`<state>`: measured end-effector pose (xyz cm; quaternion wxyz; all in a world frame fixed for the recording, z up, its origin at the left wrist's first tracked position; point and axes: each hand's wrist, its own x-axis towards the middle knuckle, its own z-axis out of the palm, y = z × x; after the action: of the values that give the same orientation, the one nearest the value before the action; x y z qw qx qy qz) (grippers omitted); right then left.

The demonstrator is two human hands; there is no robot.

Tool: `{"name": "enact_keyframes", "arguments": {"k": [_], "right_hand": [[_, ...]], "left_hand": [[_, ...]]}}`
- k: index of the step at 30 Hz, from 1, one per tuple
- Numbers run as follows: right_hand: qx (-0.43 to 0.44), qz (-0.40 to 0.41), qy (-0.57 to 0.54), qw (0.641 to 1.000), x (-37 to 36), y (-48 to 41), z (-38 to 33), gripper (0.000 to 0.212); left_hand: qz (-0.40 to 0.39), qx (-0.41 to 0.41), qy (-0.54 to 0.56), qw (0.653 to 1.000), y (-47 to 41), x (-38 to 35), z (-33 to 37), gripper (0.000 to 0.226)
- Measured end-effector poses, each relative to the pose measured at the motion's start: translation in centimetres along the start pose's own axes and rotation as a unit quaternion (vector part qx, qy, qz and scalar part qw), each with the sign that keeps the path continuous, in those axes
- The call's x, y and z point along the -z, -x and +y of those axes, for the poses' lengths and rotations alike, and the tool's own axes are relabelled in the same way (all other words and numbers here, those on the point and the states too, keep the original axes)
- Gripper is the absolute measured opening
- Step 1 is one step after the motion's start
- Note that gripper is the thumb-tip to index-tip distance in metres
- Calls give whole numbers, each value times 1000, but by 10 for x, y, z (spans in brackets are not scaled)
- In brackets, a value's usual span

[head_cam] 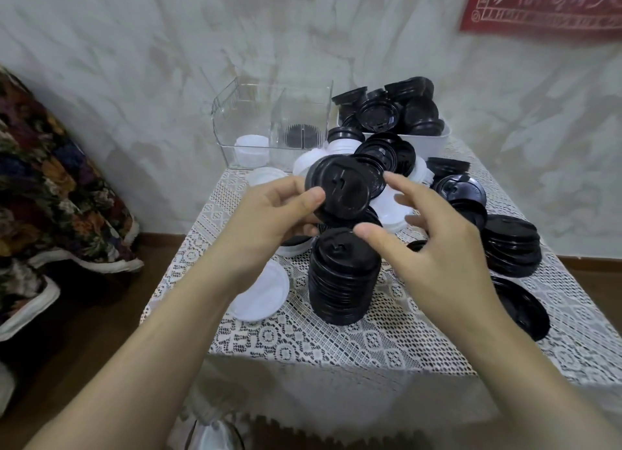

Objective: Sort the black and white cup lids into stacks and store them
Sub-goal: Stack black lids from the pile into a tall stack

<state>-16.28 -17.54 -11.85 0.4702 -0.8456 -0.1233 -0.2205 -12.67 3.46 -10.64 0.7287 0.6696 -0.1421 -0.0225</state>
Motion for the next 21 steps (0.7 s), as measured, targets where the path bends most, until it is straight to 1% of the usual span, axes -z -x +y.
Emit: {"name": "enact_keyframes", "arguments": {"k": [3, 6, 9, 12, 14, 15, 17, 18, 21], "right_hand": [[1, -23, -5, 1000, -7, -7, 1, 73], [-5, -11, -23, 1000, -9, -10, 4, 73], [-24, 1, -48, 999, -5, -11, 6, 69], [-28, -15, -87, 996, -4, -9, 4, 60], [-7, -26, -89, 996, -3, -7, 3, 52], [1, -29, -86, 996, -2, -6, 3, 48], [6, -36, -85, 996, 3, -4, 5, 44], [4, -44, -85, 995, 5, -4, 7, 43], [-1, -90, -78, 993, 9, -2, 14, 43]], "left_hand": [[-27, 7, -3, 1000, -1, -3, -1, 18], [-27, -2, -22, 999, -1, 1, -2, 16], [-9, -11, -36, 999, -1, 5, -2, 18], [-4, -13, -51, 999, 1, 2, -2, 13], [-4, -18, -58, 998, 4, -1, -3, 23], [1, -22, -64, 998, 5, -2, -3, 24], [15, -36, -94, 995, 5, 1, -8, 14], [20, -42, -119, 992, 4, 3, -11, 13], [-11, -30, -156, 987, 7, 8, -19, 27]]}}
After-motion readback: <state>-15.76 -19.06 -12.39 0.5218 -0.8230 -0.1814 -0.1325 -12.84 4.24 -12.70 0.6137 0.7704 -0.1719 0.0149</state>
